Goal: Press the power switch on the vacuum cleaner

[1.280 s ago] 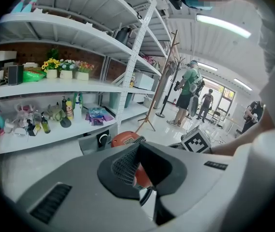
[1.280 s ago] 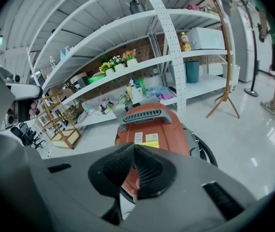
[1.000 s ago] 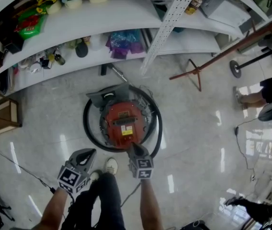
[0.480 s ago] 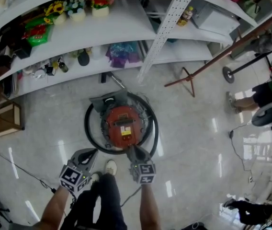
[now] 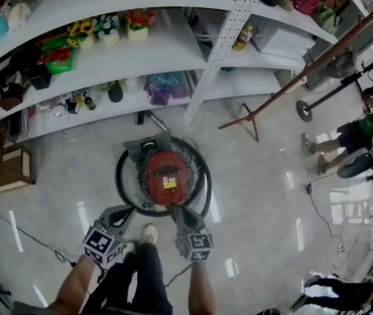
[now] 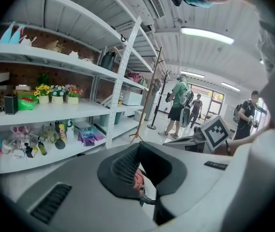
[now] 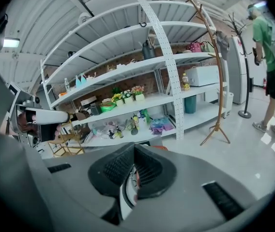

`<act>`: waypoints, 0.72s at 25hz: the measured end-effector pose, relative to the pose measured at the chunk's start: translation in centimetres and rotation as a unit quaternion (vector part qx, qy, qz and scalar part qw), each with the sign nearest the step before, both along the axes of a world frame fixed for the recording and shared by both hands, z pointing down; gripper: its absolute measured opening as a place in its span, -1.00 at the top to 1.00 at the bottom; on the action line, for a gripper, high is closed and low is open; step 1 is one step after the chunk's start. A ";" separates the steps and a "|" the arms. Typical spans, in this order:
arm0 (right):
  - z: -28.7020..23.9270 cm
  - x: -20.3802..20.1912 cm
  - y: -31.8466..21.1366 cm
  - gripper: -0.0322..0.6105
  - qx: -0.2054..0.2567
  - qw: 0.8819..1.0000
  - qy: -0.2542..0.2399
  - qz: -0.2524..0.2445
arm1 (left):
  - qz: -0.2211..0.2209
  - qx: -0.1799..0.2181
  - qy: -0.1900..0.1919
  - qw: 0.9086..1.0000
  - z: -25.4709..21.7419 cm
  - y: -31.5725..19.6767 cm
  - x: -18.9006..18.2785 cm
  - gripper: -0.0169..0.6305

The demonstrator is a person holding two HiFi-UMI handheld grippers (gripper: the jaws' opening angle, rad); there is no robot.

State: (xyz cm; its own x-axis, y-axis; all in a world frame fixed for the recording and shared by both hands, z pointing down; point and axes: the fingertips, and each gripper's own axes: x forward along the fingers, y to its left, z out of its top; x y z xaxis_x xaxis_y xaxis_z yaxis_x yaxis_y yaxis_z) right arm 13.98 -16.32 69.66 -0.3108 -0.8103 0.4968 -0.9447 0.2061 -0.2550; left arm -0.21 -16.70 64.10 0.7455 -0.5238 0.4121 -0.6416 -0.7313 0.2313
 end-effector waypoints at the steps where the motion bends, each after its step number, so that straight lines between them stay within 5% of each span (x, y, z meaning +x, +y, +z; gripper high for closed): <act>1: -0.6 0.0 0.4 0.86 0.002 1.000 0.001 -0.001 | 0.003 0.002 0.002 1.000 -0.6 0.2 0.2 0.92; 18: -15.9 -1.1 5.8 0.86 0.069 0.997 0.027 0.011 | 0.014 0.061 0.006 0.998 -12.3 2.7 -1.2 0.92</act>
State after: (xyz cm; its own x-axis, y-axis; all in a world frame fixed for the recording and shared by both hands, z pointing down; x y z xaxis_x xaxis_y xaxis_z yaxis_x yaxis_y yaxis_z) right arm 12.84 -10.48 53.77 -0.2677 -0.8787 0.3953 -0.9611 0.2145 -0.1740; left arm -1.46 -14.00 51.80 0.7647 -0.5491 0.3371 -0.6188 -0.7717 0.1467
